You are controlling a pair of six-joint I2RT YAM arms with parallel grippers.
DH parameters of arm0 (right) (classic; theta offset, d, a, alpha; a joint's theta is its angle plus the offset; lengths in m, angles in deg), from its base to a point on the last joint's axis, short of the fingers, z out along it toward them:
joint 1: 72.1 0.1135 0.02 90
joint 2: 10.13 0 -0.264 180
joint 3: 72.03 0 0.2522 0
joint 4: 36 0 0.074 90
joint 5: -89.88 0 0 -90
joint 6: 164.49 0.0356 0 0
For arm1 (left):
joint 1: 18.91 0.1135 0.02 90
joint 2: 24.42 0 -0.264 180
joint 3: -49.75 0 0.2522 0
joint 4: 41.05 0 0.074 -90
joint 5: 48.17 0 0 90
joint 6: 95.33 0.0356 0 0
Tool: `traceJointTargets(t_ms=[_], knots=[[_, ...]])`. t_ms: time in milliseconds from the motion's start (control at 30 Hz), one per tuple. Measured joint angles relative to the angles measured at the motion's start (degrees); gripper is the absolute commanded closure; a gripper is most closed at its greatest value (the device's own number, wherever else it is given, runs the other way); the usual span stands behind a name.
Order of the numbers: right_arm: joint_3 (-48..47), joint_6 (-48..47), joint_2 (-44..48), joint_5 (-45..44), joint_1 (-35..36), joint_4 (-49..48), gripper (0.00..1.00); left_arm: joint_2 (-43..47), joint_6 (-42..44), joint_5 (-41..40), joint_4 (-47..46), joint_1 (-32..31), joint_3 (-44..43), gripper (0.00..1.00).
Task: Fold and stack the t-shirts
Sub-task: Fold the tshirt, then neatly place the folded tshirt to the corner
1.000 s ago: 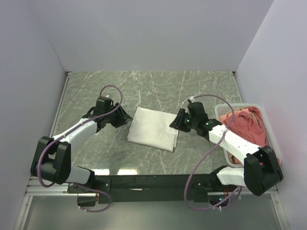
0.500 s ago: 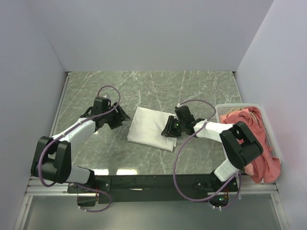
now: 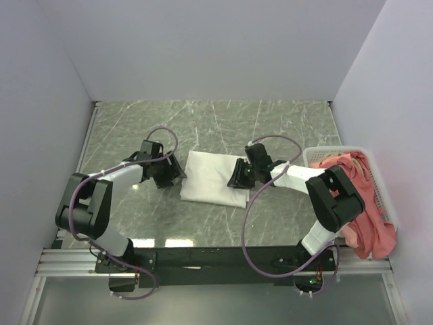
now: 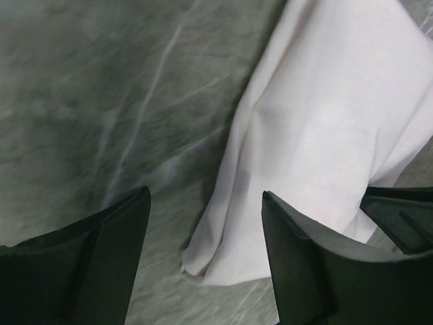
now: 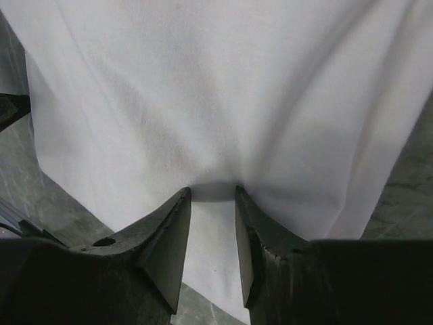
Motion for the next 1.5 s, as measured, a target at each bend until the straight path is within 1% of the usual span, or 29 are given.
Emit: traceJointTargets(t_ms=[67, 367, 533, 667, 733, 833, 867, 900, 933, 967, 1067, 1100, 1267, 1400, 1500], knots=[[-1.1, -0.6, -0.4, -0.3, -0.9, 1.0, 0.59, -1.2, 0.2, 0.0, 0.0, -1.0, -1.7, 0.29], [-5.7, -3.4, -1.8, -1.9, -3.1, 6.2, 0.59, -6.8, 0.5, -5.3, 1.8, -5.8, -8.3, 0.32], [-6.6, -3.9, -1.7, -1.9, -3.3, 7.6, 0.59, -9.2, -0.7, -5.6, 0.7, -8.5, -10.3, 0.35], [-6.6, -4.0, -0.7, -1.8, -3.3, 8.5, 0.59, -10.2, -2.1, -6.1, -0.4, -10.5, -11.0, 0.41], [-6.6, -4.1, 0.3, -1.6, -3.3, 8.9, 0.59, -10.8, -2.8, -6.7, 0.0, -11.2, -11.7, 0.47], [-7.1, -4.3, 1.9, -1.6, -3.3, 9.8, 0.59, -12.7, -3.7, -8.0, 1.3, -12.8, -14.1, 0.62], [-7.3, -4.4, 2.4, -1.5, -3.3, 10.1, 0.59, -13.3, -3.9, -8.4, 1.8, -13.3, -15.0, 0.70], [-7.7, -4.5, 3.1, -1.5, -3.3, 10.6, 0.59, -13.9, -4.0, -8.9, 2.7, -13.8, -15.9, 0.85], [-8.0, -4.6, 3.8, -1.6, -3.3, 10.9, 0.59, -14.6, -4.3, -9.7, 3.4, -14.3, -16.7, 0.90], [-8.2, -4.7, 4.7, -1.6, -3.3, 11.3, 0.59, -14.9, -4.1, -10.3, 4.5, -14.6, -17.7, 0.99], [-8.5, -5.0, 7.9, -1.9, -3.3, 12.2, 0.58, -16.2, -3.4, -13.4, 9.2, -15.2, -21.6, 0.99], [-8.5, -5.1, 9.1, -2.0, -3.3, 12.5, 0.58, -17.2, -2.8, -15.1, 12.2, -15.3, -24.1, 1.00], [-8.3, -5.6, 14.6, -2.9, -3.3, 14.1, 0.58, -20.5, 0.8, -25.2, 20.5, -14.0, -33.9, 1.00], [-8.0, -5.9, 18.9, -3.4, -3.3, 14.8, 0.58, -21.3, 4.2, -31.5, 24.1, -9.2, -38.4, 1.00], [-8.0, -6.1, 21.2, -4.0, -3.3, 15.4, 0.58, -23.3, 8.1, -37.4, 25.2, -3.8, -42.0, 1.00]])
